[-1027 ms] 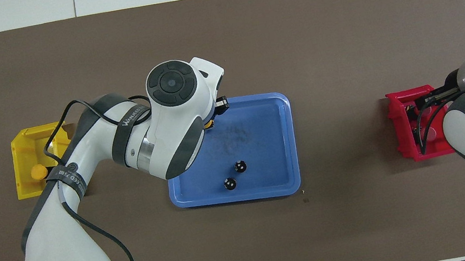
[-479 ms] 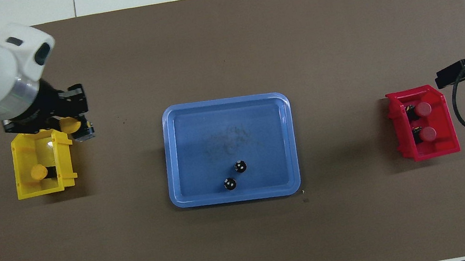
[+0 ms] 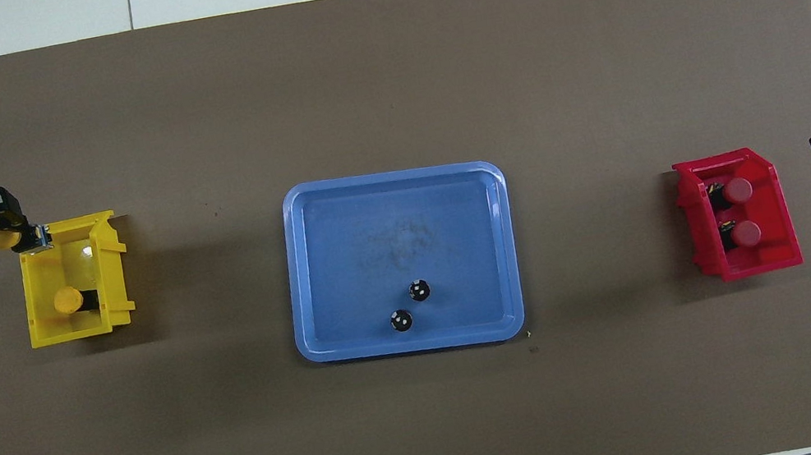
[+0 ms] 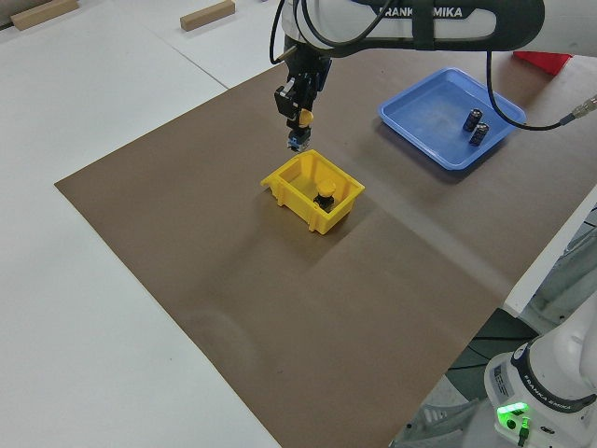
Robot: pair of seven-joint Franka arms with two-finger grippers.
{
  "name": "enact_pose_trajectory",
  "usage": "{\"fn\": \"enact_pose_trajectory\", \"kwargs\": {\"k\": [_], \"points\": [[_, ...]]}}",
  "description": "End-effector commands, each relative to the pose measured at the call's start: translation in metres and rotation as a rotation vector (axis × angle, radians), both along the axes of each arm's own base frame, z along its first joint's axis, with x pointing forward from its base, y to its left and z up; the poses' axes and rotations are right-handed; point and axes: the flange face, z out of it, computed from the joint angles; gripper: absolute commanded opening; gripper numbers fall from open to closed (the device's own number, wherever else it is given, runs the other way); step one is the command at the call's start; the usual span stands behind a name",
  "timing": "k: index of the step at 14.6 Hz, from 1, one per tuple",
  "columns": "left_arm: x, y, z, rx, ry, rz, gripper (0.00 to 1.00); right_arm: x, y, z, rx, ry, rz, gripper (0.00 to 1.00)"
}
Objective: Sort red and yellow buttons by color
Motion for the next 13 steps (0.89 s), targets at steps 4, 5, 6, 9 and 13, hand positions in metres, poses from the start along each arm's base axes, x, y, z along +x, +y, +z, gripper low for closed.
{"fn": "enact_pose_trajectory", "kwargs": {"k": [4, 5, 6, 9, 13], "points": [[-0.015, 0.007, -0.022, 0.007, -0.004, -0.107, 0.01, 0.0, -0.003, 0.025, 0.001, -0.02, -0.036, 1.0], [-0.016, 0.009, -0.025, 0.007, -0.007, -0.104, 0.01, 0.0, -0.008, 0.024, 0.001, -0.019, -0.046, 1.0], [-0.016, 0.009, -0.03, 0.008, -0.014, -0.104, 0.01, -0.001, -0.01, 0.023, 0.0, -0.016, -0.052, 1.0], [-0.019, 0.016, -0.049, 0.01, -0.042, -0.091, 0.01, -0.001, -0.021, 0.023, 0.002, -0.017, -0.076, 1.0], [-0.015, 0.017, -0.075, 0.012, -0.051, -0.09, 0.01, -0.002, -0.025, 0.021, -0.006, -0.007, -0.084, 1.0]]}}
